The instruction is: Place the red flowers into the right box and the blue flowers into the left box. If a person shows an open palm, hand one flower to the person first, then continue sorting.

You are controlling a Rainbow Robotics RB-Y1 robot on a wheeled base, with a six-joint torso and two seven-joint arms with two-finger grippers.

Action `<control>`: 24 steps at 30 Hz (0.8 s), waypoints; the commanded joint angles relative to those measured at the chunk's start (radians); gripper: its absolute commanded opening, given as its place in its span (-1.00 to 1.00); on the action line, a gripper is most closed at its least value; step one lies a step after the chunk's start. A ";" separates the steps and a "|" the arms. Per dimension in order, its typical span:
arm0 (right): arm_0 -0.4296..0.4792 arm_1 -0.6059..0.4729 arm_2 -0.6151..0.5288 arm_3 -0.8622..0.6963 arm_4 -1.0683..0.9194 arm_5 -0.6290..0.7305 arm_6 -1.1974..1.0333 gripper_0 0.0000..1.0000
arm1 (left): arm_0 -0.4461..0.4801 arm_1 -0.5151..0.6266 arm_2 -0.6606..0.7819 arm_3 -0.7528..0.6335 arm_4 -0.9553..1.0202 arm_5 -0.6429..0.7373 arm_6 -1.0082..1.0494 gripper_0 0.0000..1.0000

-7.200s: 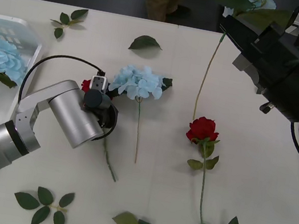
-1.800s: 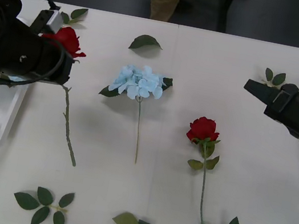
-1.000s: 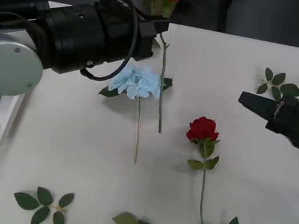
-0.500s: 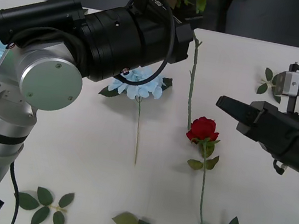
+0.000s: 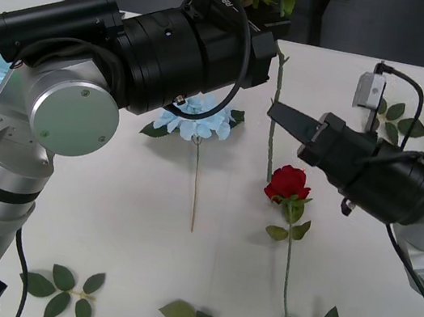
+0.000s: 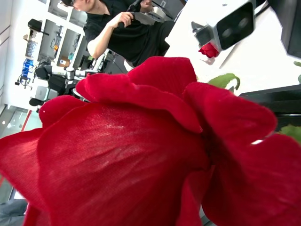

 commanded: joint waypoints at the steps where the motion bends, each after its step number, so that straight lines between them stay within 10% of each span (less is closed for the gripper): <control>1: -0.077 0.036 0.039 -0.012 0.002 -0.066 0.026 -0.18 | -0.048 0.016 -0.018 -0.021 0.000 -0.018 -0.008 -1.00; 4: -0.094 0.042 0.042 -0.012 0.002 -0.085 0.023 -1.00 | -0.048 0.016 -0.020 -0.021 0.005 -0.018 -0.008 -1.00; 21: -0.097 0.043 0.044 -0.012 0.002 -0.082 0.021 -1.00 | -0.046 0.016 -0.024 -0.021 0.015 -0.021 -0.005 -0.96; 23: -0.095 0.043 0.044 -0.012 0.002 -0.082 0.021 -1.00 | -0.046 0.016 -0.024 -0.021 0.014 -0.021 0.000 0.96; 24: -0.095 0.043 0.044 -0.012 0.002 -0.082 0.021 -1.00 | -0.045 0.016 -0.024 -0.021 0.014 -0.021 0.001 1.00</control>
